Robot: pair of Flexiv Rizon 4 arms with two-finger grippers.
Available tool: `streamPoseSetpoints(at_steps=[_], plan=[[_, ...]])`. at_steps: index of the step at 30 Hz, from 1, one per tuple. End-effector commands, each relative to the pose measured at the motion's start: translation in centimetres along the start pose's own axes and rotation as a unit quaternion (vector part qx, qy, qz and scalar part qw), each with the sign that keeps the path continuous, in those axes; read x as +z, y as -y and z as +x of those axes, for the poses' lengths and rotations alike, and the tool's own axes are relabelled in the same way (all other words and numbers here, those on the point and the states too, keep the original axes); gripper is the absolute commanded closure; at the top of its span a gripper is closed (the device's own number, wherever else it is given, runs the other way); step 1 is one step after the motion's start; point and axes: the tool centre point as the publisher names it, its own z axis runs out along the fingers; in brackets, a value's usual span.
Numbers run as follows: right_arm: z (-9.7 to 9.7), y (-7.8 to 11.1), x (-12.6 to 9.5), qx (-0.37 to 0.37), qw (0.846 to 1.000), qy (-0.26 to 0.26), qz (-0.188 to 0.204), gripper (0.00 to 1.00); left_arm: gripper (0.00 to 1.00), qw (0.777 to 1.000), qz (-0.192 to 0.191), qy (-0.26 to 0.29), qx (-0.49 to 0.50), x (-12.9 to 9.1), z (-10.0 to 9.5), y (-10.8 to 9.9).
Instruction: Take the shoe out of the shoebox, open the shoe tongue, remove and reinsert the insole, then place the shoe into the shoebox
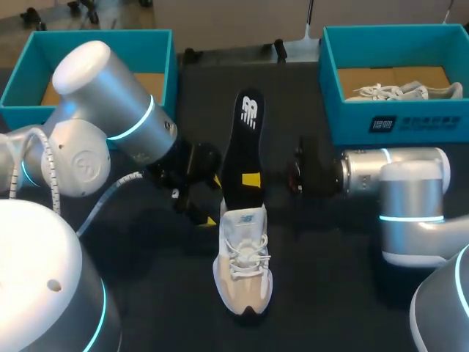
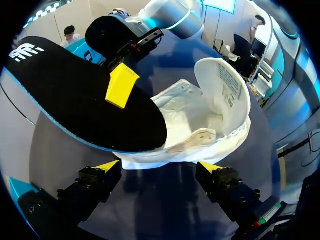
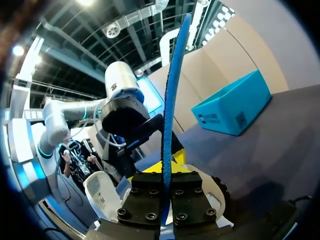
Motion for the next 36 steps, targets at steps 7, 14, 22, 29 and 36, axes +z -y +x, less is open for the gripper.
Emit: streamPoseSetpoints(at_steps=[7,14,22,29,36], plan=[[1.2,2.1,0.3,0.012,1.000,0.001,-0.004,1.00,0.00,1.000,0.000,0.000,0.000,0.1,0.0,0.0],[1.8,3.5,0.4,0.028,1.000,-0.004,-0.007,1.00,0.00,1.000,0.000,0.000,0.000,0.1,0.0,0.0],[2.4,4.7,0.7,0.054,0.998,0.000,0.031,1.00,0.00,1.000,0.000,0.000,0.000,0.1,0.0,0.0],[2.7,4.9,0.9,0.060,0.997,-0.004,0.038,1.00,0.00,1.000,0.000,0.000,0.000,0.1,0.0,0.0],[2.9,3.5,1.3,0.041,0.998,-0.027,0.032,0.79,0.00,1.000,0.000,0.000,0.000,0.1,0.0,0.0]])
